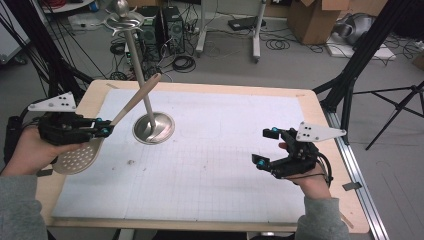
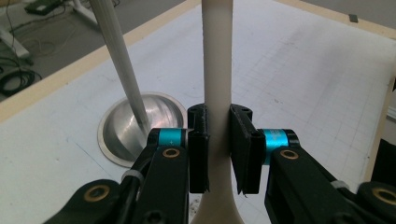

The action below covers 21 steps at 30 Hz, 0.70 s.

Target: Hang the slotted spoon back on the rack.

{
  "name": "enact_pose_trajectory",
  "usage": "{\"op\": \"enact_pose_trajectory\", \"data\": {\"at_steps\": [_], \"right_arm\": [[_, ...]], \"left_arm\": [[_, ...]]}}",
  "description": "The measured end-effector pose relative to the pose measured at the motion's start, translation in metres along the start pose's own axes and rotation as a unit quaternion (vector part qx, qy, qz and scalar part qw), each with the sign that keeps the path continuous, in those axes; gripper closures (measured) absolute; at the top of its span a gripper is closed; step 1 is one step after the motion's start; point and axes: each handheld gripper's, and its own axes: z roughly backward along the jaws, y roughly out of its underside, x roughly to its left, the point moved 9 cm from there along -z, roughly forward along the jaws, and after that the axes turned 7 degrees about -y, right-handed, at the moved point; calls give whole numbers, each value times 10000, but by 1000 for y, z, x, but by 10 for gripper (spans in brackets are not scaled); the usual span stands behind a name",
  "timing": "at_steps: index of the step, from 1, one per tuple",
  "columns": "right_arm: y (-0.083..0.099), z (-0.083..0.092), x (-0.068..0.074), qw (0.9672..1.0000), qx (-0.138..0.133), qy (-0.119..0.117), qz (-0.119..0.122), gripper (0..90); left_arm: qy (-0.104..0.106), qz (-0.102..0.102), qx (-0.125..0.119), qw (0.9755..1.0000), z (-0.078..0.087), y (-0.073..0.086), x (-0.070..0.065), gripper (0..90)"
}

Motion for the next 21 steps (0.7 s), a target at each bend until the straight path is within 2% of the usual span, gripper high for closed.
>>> {"op": "enact_pose_trajectory", "data": {"at_steps": [2, 6, 17, 21], "right_arm": [[0, 0, 0, 10000, 16, 2, -4, 82], [1, -2, 0, 10000, 39, 2, 9, 82], [1, 0, -2, 10000, 15, 11, -35, 82], [2, 1, -2, 10000, 24, 16, -48, 82]], "left_arm": [[10, -74, -45, 10000, 1, -1, 0, 777], [51, -82, -111, 9999, 7, -4, 3, 777], [-116, -12, -229, 9997, 28, -15, 21, 778], [-116, 13, -181, 9998, 32, -13, 25, 778]]}}
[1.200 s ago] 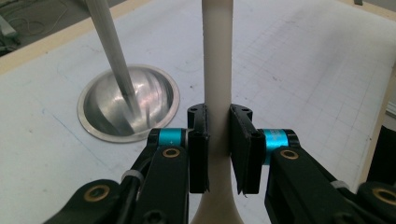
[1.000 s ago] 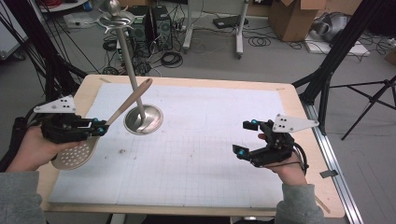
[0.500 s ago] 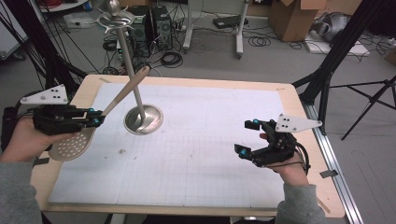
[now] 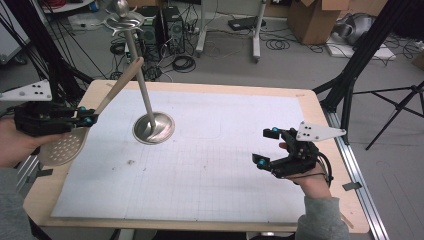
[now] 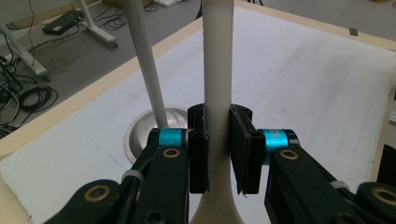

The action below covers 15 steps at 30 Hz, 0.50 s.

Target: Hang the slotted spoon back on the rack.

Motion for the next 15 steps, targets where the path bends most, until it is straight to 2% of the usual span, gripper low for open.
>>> {"op": "enact_pose_trajectory", "data": {"at_steps": [3, 8, 15], "right_arm": [[0, 0, -1, 10000, -2, 15, 11, 82], [1, 0, -1, 10000, 5, 5, 10, 82], [4, 1, -5, 10000, 15, 42, -74, 82]], "left_arm": [[-1, 5, -40, 10000, 3, 0, 2, 778], [-114, 1, -17, 9999, 10, 3, 9, 778], [-197, 147, -211, 9995, 28, 6, 23, 778]]}}
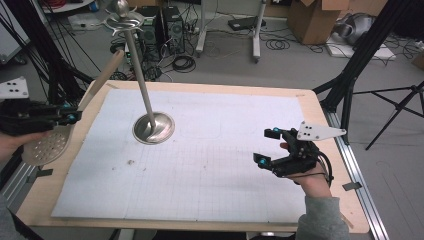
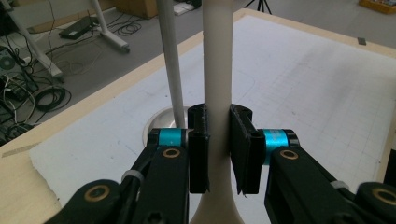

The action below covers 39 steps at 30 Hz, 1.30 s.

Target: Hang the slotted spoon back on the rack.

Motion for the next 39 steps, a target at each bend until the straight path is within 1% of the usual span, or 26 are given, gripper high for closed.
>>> {"op": "enact_pose_trajectory", "data": {"at_steps": [1, 2, 4, 7, 8, 10, 14, 16, 18, 23, 27, 31, 33, 35, 36, 39], "right_arm": [[0, 0, 0, 10000, 1, 0, 5, 82], [0, 0, 0, 10000, -4, -12, 19, 82], [-1, -1, 1, 10000, -19, -27, 26, 82], [-3, 0, 3, 9999, -76, -64, 42, 82], [-4, 0, 4, 9999, -87, -81, 48, 82], [-5, 1, 4, 9999, -90, -63, 48, 82], [-4, 4, 1, 9999, -106, 17, 26, 82], [-5, 5, -1, 9998, -160, 112, 76, 82], [-7, 7, -2, 9996, -244, 133, 82, 82], [-5, 9, -4, 9997, -214, 146, 42, 82], [-4, 10, -4, 9997, -199, 123, 29, 82], [-3, 10, -5, 9997, -192, 152, 33, 82], [-3, 11, -6, 9996, -204, 177, 6, 82], [-3, 13, -7, 9996, -224, 188, 9, 82], [-3, 14, -7, 9995, -239, 198, 2, 82], [-3, 15, -8, 9995, -271, 183, 1, 82]], "left_arm": [[-10, 30, -20, 10000, 2, 0, 2, 778], [-22, 18, -51, 10000, 4, 1, 3, 778], [1, 33, -131, 9999, 5, 1, 4, 778], [52, 57, -192, 9998, 5, 3, 6, 778], [40, 84, -205, 9997, 5, 3, 8, 778], [15, 131, -228, 9997, 6, 3, 11, 778], [-21, 255, -392, 9989, 9, -1, 19, 778], [-29, 265, -421, 9988, 9, -2, 21, 779], [-11, 254, -419, 9988, 9, -3, 22, 778], [18, 258, -430, 9987, 10, -4, 24, 779], [-41, 242, -456, 9987, 12, -6, 29, 779], [-49, 316, -576, 9978, 15, -11, 33, 779], [-62, 350, -572, 9977, 16, -13, 36, 778], [-69, 324, -549, 9979, 18, -13, 39, 779], [-77, 353, -556, 9978, 18, -14, 40, 779], [-23, 438, -643, 9970, 20, -17, 43, 778]]}}
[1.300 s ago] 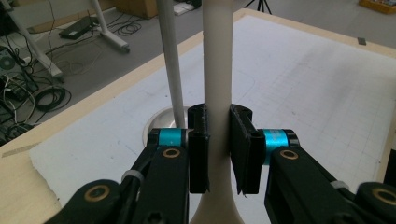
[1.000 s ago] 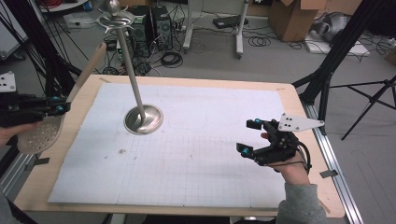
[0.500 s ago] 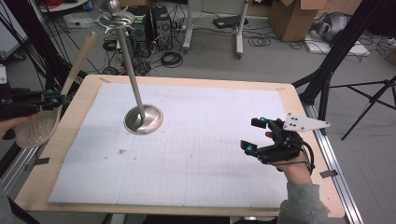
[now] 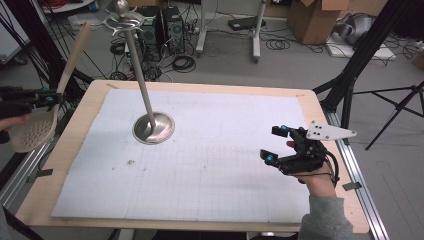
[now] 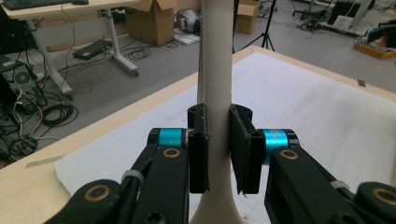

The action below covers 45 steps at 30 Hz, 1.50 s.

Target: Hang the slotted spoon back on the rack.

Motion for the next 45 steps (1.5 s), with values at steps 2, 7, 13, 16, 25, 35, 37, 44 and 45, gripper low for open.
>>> {"op": "enact_pose_trajectory", "data": {"at_steps": [2, 7, 13, 16, 25, 35, 37, 44, 45], "right_arm": [[0, 1, 0, 10000, -6, -10, 10, 82], [0, 1, 0, 10000, 5, 4, 22, 82], [-1, 2, 0, 10000, -34, -16, 35, 82], [-1, 3, 0, 10000, -33, -26, 34, 82], [-1, 4, 0, 10000, -35, -37, 48, 82], [-1, 6, -2, 10000, -40, 12, 51, 82], [-1, 7, -2, 10000, -54, 12, 29, 82], [-4, 12, -3, 9999, -149, 41, 24, 82], [-3, 12, -4, 9999, -140, 54, 34, 81]], "left_arm": [[104, 64, -86, 9999, 1, -2, 0, 778], [94, 128, -50, 9999, -1, -1, 4, 778], [99, 178, 0, 9998, -4, 3, 8, 778], [122, 201, 15, 9997, -5, 4, 8, 778], [175, 303, 36, 9994, -8, 4, 11, 778], [338, 344, -1, 9988, -14, 2, 8, 777], [345, 359, 28, 9988, -15, 3, 9, 777], [362, 356, 37, 9987, -19, 3, 9, 777], [365, 374, 32, 9986, -20, 3, 8, 777]]}}
